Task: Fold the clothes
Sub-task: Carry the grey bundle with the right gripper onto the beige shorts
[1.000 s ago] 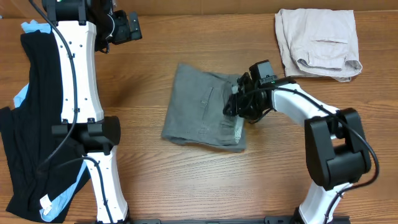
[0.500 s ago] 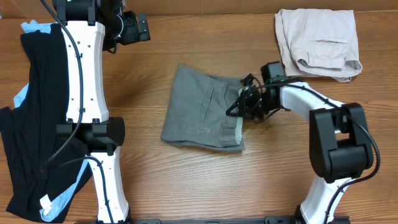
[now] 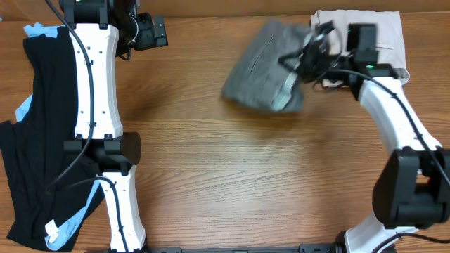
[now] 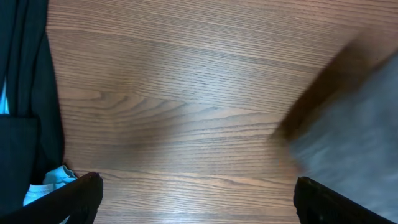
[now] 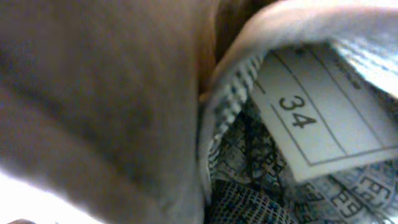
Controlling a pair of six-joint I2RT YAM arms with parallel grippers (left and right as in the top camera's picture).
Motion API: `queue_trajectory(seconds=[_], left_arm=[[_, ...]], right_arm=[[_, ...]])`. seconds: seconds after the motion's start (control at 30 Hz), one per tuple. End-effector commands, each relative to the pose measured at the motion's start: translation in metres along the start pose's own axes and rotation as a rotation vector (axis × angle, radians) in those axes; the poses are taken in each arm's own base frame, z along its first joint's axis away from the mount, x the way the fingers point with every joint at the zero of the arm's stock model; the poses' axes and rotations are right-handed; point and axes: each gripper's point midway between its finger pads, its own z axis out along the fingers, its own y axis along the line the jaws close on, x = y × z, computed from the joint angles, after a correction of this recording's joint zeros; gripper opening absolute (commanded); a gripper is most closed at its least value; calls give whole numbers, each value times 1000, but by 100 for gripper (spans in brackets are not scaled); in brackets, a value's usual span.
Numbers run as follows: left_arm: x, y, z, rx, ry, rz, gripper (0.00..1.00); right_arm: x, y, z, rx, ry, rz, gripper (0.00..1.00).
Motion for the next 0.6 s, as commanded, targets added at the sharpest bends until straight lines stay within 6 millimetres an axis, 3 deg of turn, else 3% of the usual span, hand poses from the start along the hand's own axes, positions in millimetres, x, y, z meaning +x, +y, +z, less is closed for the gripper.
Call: queue_trajectory(seconds=[0.0,0.23,0.4,0.57], left_arm=[[-1,4,-7,-17,-15,2,100],[-2,8,-7,-38,-20,2,100],[-2,8,-7,-38,-20,2,100],[-2,8,-7,-38,-21,2,100]], right_arm=[[-35,31,-28,-81,-94,30,4],[-100,28,-81,-93,-347,-52,4],[-144,-2,-137,23,-579,-73,4],[-169,-24,-170,137,-746,-66,4]])
